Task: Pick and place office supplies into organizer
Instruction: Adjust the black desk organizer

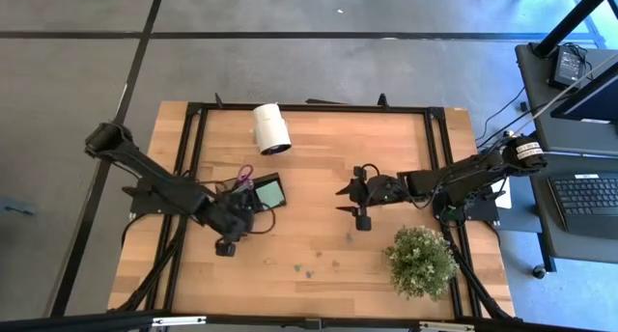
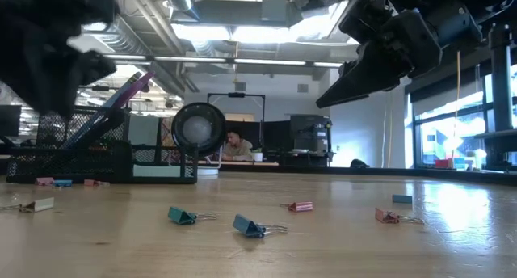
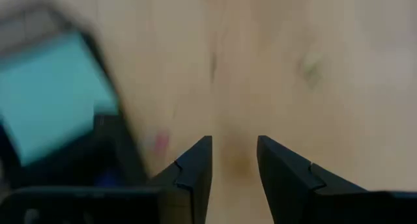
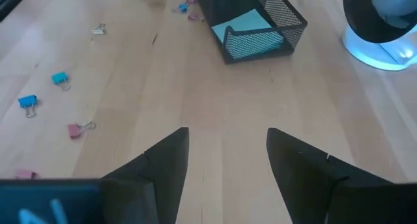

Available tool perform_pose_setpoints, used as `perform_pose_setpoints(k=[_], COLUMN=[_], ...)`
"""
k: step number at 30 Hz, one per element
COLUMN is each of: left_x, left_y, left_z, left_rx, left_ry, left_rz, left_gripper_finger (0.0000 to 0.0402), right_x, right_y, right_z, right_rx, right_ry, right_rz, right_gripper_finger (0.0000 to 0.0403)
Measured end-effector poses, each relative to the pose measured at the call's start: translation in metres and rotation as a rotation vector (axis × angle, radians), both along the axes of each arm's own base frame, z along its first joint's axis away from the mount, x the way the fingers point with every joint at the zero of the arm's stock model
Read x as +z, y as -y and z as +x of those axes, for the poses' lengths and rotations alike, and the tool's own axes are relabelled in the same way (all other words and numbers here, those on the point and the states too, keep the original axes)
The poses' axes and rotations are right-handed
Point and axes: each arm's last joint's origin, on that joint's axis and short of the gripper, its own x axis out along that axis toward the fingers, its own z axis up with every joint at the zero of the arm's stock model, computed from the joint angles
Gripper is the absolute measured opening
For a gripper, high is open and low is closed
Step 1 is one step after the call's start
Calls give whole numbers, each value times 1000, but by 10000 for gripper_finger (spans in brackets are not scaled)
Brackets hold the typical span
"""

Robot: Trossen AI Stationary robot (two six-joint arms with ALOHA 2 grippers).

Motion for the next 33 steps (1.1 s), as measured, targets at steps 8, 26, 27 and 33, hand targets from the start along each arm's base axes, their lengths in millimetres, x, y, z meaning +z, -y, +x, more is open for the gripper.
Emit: perform_pose_setpoints(k=[8,26,27,33], left_x=[-7,-14,-15,-15], left_y=[0,-27,-28,-28], left_z=[12,17,17,17], left_rx=[83,284,298,367], left_ry=[-205,-363,-366,-372], left_rz=[60,-16,-26,-54], left_gripper_finger=[76,1,1,1], right_x=[0,0,0,0], right_y=[1,11,12,14], right_z=[0,2,2,2], right_rx=[25,-1,-3,-9], right_ry=[-1,-1,-1,-4], right_rz=[-45,-67,-67,-71], right_gripper_finger=[210,210,210,210])
